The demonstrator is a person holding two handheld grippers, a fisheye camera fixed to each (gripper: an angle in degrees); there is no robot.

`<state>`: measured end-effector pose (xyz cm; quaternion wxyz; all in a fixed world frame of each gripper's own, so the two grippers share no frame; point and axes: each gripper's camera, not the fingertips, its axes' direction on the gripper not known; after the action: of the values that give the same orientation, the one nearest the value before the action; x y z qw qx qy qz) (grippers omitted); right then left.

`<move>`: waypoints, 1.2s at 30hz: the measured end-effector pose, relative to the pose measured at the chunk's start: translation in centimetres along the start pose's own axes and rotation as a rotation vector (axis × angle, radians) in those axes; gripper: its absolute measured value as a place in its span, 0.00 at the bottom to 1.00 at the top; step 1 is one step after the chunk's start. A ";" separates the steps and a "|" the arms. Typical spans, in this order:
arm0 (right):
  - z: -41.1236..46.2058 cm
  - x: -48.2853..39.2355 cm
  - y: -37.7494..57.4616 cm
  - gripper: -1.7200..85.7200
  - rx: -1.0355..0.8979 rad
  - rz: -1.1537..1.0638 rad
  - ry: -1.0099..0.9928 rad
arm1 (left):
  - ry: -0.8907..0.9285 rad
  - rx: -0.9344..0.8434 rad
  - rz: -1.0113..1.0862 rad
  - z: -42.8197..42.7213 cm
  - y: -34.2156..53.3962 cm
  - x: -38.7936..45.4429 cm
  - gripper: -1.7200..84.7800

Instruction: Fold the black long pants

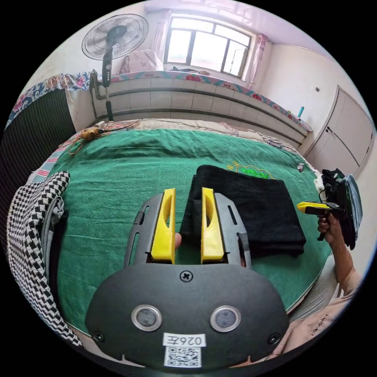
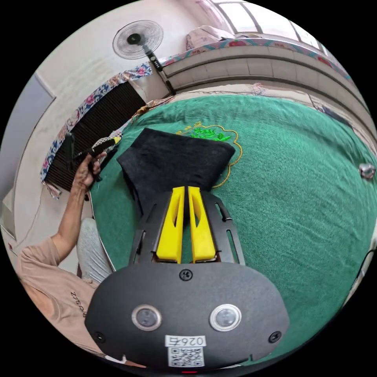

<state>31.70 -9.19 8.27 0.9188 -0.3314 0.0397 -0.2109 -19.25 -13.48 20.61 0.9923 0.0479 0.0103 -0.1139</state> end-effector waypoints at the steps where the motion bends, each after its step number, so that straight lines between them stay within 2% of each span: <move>1: -0.5 1.5 -0.3 0.04 0.003 0.054 -0.026 | 0.023 -0.086 0.000 1.6 -0.5 -0.9 0.18; 4: -1.6 5.1 -1.0 0.09 0.029 0.188 -0.104 | 0.145 -0.231 -0.017 4.8 -1.2 -3.6 0.23; 7: -1.9 7.9 -1.7 0.11 0.022 0.251 -0.170 | 0.358 -0.187 -0.109 6.1 -1.0 -6.7 0.24; 11: -1.9 11.1 -2.5 0.12 0.035 0.340 -0.296 | 0.456 -0.221 -0.130 7.2 -1.7 -8.6 0.20; 19: -2.3 13.8 -4.0 0.12 0.056 0.369 -0.463 | 0.323 -0.286 -0.042 8.8 -4.0 -8.2 0.19; 26: -2.3 12.5 -5.5 0.13 0.088 0.307 -0.403 | 0.328 -0.272 -0.025 9.8 -4.8 -9.6 0.16; 31: -1.7 11.7 -6.3 0.04 0.054 0.270 -0.365 | 0.392 -0.283 -0.024 10.0 -5.1 -11.0 0.13; 36: -2.5 11.9 -7.8 0.02 -0.012 0.250 -0.386 | 0.447 -0.298 -0.046 12.0 -5.1 -12.0 0.16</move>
<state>39.17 -20.98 12.05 0.9263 -0.3637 -0.0949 -0.0278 -31.98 -16.84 32.41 0.9586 -0.0749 0.2470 -0.1202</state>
